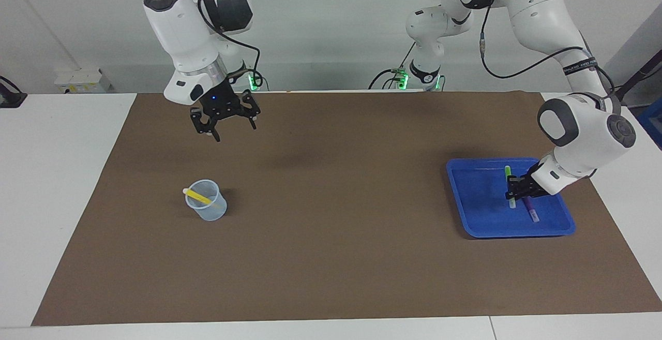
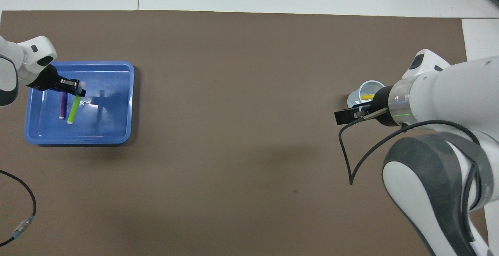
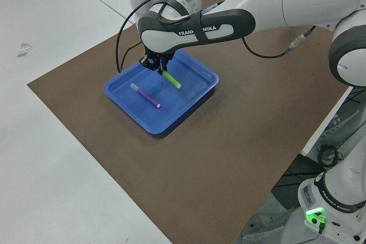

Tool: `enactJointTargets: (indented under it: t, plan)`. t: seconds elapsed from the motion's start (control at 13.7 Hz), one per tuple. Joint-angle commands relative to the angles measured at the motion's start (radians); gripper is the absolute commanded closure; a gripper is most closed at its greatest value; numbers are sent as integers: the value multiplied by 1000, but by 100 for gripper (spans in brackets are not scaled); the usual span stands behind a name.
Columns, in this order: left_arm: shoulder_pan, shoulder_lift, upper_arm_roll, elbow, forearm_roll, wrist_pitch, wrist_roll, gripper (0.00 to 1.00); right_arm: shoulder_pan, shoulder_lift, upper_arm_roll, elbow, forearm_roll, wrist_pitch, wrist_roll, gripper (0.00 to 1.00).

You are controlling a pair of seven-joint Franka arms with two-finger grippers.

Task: Transfer and insert pens with both arms
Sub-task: 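Lift the green pen with the left gripper toward the right gripper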

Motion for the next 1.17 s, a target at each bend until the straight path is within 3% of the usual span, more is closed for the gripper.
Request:
enactJointTargets:
  t: [0.0,0.15,0.51,0.73,1.09]
  plan:
    - [-17,-17,-10,-2,-52,-96,-206,100,-9,-10,43,-3,50,29,173,0]
    - [-57,-29,-10,4,-142,-155,-351,100,-9,-7,78,-9,75,71,319,0]
    - [-215,-102,-12,6,-153,-196,-693,100,51,7,94,-17,105,146,484,0]
    - [-238,-118,-18,-11,-366,-207,-1051,100,83,11,96,-17,107,168,618,0]
    - [-346,-128,-18,-36,-478,-163,-1360,100,91,21,96,-17,208,235,682,0]
